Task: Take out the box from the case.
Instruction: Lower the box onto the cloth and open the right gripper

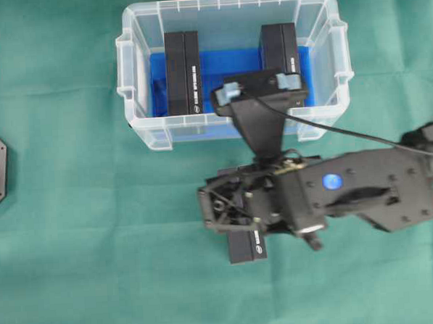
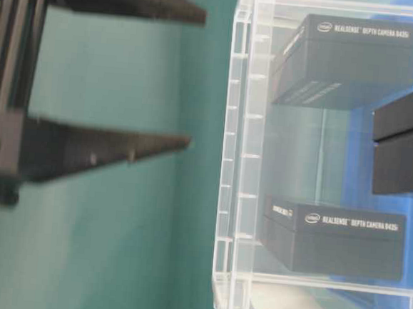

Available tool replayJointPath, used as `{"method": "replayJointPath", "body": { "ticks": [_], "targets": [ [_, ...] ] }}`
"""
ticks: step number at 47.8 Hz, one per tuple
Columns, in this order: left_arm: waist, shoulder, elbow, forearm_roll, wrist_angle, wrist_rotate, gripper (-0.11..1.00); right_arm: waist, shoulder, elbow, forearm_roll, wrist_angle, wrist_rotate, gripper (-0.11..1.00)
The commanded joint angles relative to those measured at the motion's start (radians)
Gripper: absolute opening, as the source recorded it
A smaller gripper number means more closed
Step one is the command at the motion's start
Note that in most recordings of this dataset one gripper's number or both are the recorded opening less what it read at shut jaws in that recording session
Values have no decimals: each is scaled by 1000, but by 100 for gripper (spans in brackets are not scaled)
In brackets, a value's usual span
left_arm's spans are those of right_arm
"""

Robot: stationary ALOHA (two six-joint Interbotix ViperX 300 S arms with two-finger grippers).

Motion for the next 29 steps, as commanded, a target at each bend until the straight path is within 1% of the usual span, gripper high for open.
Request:
{"method": "replayJointPath", "body": {
  "ticks": [1, 7, 11, 15, 20, 29],
  "targets": [
    [-12, 0, -9, -2, -5, -5, 86, 15, -86, 41, 3, 2, 8, 91],
    [-20, 0, -11, -2, -5, -11, 86, 31, -176, 156, 3, 0, 35, 91],
    [-20, 0, -9, -2, -6, -29, 86, 43, -239, 241, 3, -2, 51, 91],
    [-21, 0, -9, 0, -9, -51, 86, 55, -321, 331, 3, -12, 66, 91],
    [-21, 0, -9, -2, -9, -60, 86, 69, -425, 443, 3, -26, 92, 91],
    [-21, 2, -9, 0, -11, -60, 86, 89, -575, 586, 2, -35, 114, 91]
  ]
}}
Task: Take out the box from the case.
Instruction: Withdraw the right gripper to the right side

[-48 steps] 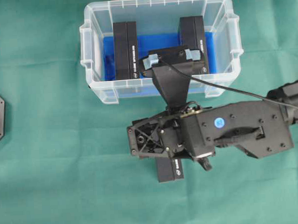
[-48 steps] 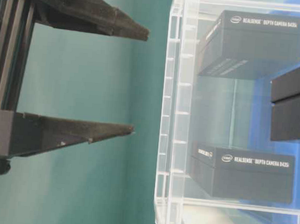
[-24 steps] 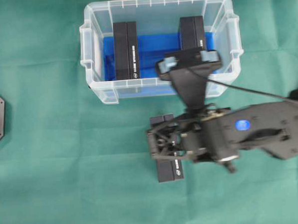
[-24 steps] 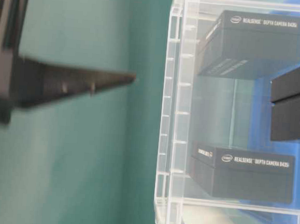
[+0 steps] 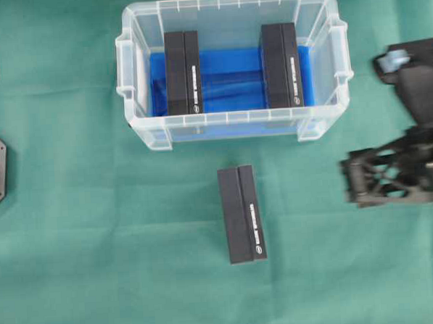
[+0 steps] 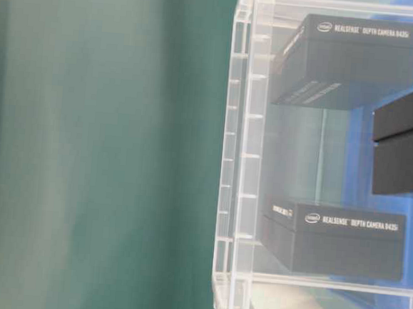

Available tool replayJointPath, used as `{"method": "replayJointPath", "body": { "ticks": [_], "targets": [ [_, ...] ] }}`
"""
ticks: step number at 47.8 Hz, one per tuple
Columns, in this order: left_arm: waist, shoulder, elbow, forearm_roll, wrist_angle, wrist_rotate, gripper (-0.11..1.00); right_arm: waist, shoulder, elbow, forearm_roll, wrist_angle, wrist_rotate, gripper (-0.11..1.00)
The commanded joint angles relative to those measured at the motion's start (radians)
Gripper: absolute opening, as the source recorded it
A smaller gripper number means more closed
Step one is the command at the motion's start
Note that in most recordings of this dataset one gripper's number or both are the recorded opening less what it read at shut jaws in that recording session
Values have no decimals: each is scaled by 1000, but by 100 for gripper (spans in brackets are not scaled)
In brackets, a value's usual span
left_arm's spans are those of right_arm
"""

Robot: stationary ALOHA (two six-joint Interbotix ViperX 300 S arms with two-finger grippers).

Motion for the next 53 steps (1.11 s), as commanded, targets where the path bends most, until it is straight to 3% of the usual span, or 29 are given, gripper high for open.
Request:
{"method": "replayJointPath", "body": {
  "ticks": [1, 14, 35, 43, 53],
  "targets": [
    [-3, 2, -9, 0, -6, 0, 86, 12, -81, 48, -2, 0, 0, 91],
    [-3, 2, -9, 0, -8, -2, 86, 20, -202, 137, -3, 26, 2, 91],
    [-3, 6, -11, 6, -8, 0, 86, 5, -175, 133, -23, 12, -12, 91],
    [-3, 8, -11, 6, -8, -2, 86, -89, -195, 155, -57, 11, -67, 91],
    [-3, 8, -11, 6, -6, -2, 86, -293, -235, 198, -57, -38, -261, 91]
  ]
}}
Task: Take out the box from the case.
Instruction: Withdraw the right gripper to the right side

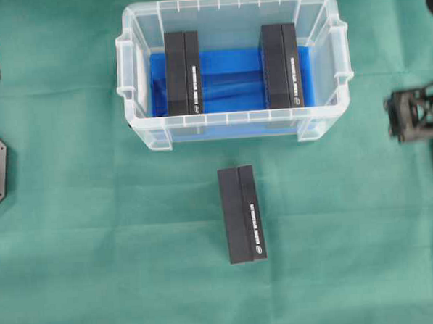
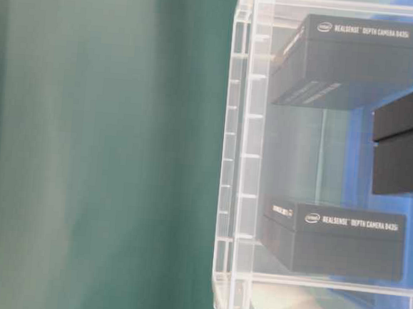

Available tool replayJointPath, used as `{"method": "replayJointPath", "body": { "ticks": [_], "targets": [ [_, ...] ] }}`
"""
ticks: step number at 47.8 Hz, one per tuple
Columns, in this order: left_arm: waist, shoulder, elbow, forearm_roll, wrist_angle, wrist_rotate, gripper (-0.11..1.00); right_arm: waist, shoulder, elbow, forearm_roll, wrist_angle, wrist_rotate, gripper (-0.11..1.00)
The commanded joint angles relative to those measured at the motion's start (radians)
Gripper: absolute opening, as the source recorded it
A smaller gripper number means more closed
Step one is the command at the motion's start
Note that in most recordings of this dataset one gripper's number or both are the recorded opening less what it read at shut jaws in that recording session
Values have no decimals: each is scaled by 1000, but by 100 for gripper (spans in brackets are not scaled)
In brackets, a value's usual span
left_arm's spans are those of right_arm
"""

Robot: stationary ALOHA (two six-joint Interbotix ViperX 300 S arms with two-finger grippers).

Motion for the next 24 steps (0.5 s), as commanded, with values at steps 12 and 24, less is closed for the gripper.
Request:
{"method": "replayJointPath", "body": {
  "ticks": [12, 24],
  "targets": [
    [-2, 0, -11, 3, -2, -2, 86, -354, -26, 43, 12, -141, -327, 91],
    [-3, 2, -11, 3, -2, -2, 86, -538, -8, 44, 38, -156, -518, 91]
  ]
}}
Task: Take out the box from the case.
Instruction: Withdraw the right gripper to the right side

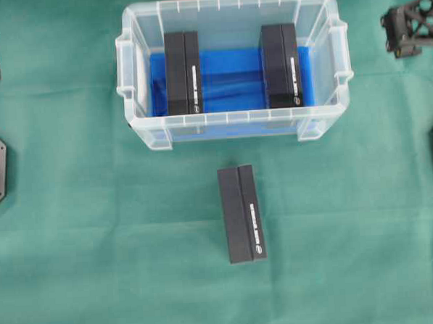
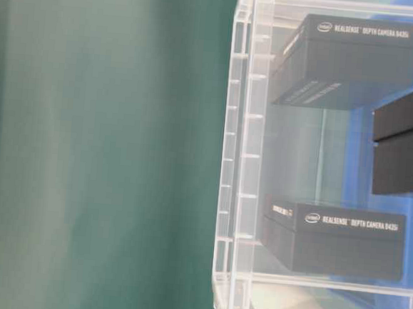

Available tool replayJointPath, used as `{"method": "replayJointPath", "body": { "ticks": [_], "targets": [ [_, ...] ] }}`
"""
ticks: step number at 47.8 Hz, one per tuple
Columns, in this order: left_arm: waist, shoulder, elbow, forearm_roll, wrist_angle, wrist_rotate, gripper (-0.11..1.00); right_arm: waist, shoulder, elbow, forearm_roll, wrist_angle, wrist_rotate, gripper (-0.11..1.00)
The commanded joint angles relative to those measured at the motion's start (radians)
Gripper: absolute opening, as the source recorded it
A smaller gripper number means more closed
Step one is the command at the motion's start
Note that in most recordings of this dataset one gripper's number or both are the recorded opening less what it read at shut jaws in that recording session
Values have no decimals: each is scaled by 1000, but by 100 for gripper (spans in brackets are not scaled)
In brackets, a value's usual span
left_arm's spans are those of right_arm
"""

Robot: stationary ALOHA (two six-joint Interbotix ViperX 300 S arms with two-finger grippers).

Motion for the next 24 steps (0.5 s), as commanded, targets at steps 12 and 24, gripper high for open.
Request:
{"method": "replayJointPath", "body": {
  "ticks": [12, 24],
  "targets": [
    [-3, 0, -11, 6, -3, 0, 86, -52, 2, -6, 14, -3, -29, 91],
    [-3, 0, -9, 9, -3, 2, 86, -52, 0, -5, 17, -3, -28, 90]
  ]
}}
